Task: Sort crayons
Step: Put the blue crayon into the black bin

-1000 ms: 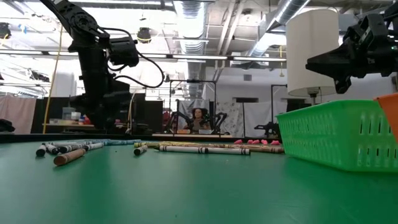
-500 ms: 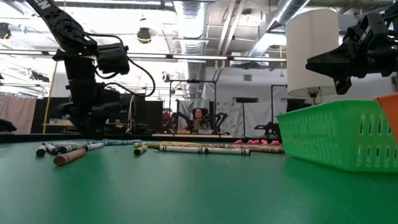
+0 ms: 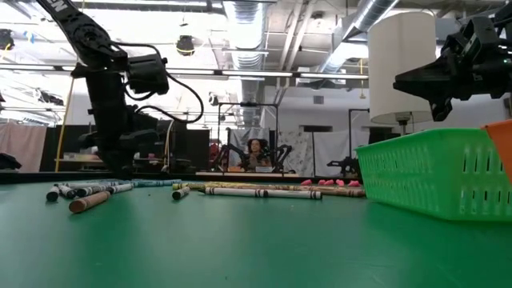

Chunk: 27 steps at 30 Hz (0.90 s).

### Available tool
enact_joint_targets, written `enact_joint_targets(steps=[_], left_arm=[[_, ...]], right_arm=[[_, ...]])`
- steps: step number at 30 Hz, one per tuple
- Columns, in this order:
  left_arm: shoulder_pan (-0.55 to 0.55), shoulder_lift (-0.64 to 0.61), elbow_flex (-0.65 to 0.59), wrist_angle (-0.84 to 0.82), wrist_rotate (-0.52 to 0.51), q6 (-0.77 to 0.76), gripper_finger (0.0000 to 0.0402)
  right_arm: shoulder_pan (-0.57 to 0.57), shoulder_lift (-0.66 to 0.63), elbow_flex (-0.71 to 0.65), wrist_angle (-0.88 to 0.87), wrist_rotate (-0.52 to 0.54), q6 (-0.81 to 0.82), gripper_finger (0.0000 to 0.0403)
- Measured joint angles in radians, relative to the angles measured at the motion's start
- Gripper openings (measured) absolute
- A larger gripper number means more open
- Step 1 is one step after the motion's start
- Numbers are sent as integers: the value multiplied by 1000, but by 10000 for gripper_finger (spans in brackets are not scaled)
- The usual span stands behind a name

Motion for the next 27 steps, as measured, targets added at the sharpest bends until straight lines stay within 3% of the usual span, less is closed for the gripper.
enact_joint_targets(steps=[8, 13, 17, 24, 27], left_arm=[[-66, -102, 104, 56, 30, -17, 2], [-180, -138, 114, 322, 99, -28, 1], [-293, -127, 114, 583, 87, -13, 0], [-427, -12, 116, 977, 62, 19, 0], [-458, 76, 154, 1016, 65, 25, 0]], right_arm=[[0, 0, 0, 0, 0, 2, 68], [0, 3, 0, 0, 0, 1, 68], [0, 10, 0, 0, 0, -4, 68], [-2, 42, 0, 1, 3, -4, 68], [-2, 62, 0, 1, 6, -4, 68]])
